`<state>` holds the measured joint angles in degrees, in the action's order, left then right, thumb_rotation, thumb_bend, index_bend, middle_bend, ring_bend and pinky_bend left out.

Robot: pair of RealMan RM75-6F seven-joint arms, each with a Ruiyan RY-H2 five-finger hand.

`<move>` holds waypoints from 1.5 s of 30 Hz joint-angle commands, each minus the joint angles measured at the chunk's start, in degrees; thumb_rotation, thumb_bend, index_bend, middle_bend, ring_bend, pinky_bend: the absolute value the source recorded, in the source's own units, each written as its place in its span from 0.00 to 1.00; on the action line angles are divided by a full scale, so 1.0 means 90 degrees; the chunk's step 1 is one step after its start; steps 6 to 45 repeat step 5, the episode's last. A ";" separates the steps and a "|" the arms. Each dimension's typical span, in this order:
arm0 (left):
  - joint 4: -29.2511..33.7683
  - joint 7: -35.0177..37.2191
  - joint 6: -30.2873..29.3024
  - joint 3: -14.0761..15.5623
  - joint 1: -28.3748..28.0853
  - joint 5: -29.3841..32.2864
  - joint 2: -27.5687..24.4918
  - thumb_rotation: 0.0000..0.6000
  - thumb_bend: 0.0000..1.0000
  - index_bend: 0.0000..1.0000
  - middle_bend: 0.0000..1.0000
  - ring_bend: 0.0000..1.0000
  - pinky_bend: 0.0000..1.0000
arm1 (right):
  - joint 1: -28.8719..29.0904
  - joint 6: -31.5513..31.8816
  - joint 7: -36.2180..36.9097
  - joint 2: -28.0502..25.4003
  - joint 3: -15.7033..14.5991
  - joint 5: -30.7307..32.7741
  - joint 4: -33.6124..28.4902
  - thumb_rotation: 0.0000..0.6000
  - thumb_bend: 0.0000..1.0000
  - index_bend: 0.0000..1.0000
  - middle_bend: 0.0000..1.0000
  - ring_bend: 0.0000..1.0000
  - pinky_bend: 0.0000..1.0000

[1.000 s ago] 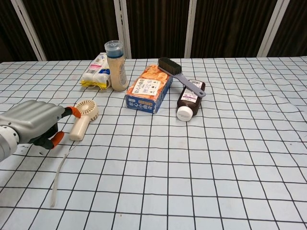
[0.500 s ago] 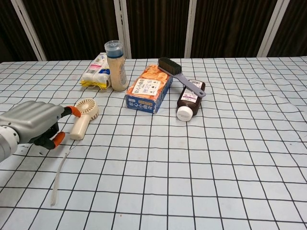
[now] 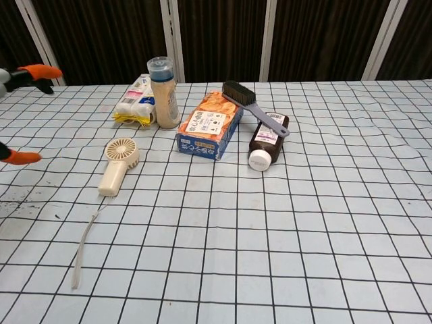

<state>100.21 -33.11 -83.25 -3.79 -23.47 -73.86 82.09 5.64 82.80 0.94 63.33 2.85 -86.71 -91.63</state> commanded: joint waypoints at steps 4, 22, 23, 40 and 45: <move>0.0070 0.0536 -0.0618 0.0761 0.0776 -0.0750 -0.0801 1.00 0.15 0.00 0.00 0.00 0.00 | -0.0003 0.0015 -0.0072 0.0022 0.0010 0.0014 -0.0013 1.00 0.28 0.04 0.00 0.00 0.00; 0.0043 0.0606 -0.0696 0.0815 0.0852 -0.0822 -0.0847 1.00 0.15 0.00 0.00 0.00 0.00 | -0.0005 0.0017 -0.0073 0.0023 0.0010 0.0015 -0.0015 1.00 0.28 0.04 0.00 0.00 0.00; 0.0043 0.0606 -0.0696 0.0815 0.0852 -0.0822 -0.0847 1.00 0.15 0.00 0.00 0.00 0.00 | -0.0005 0.0017 -0.0073 0.0023 0.0010 0.0015 -0.0015 1.00 0.28 0.04 0.00 0.00 0.00; 0.0043 0.0606 -0.0696 0.0815 0.0852 -0.0822 -0.0847 1.00 0.15 0.00 0.00 0.00 0.00 | -0.0005 0.0017 -0.0073 0.0023 0.0010 0.0015 -0.0015 1.00 0.28 0.04 0.00 0.00 0.00; 0.0043 0.0606 -0.0696 0.0815 0.0852 -0.0822 -0.0847 1.00 0.15 0.00 0.00 0.00 0.00 | -0.0005 0.0017 -0.0073 0.0023 0.0010 0.0015 -0.0015 1.00 0.28 0.04 0.00 0.00 0.00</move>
